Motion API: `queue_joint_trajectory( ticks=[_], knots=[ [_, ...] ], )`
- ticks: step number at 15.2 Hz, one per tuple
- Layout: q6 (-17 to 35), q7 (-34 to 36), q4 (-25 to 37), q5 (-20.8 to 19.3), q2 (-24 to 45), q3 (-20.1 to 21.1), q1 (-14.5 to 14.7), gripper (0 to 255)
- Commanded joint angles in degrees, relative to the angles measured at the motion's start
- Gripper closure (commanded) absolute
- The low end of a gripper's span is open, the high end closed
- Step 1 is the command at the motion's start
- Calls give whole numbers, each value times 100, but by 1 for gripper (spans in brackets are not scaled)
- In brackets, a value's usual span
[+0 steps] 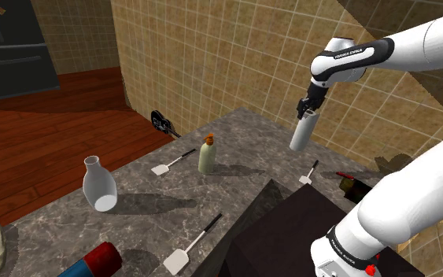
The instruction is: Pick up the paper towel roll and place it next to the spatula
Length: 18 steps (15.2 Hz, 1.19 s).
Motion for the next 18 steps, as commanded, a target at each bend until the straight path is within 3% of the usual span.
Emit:
queue_joint_trajectory(
  ticks=[1, 15, 18],
  knots=[
    [-180, 23, 117, -20, -65, 25, 4, 255],
    [-1256, 63, 942, -79, -338, 144, 23, 255],
    [-1276, 541, 725, -140, -543, 452, 159, 255]
  ],
)
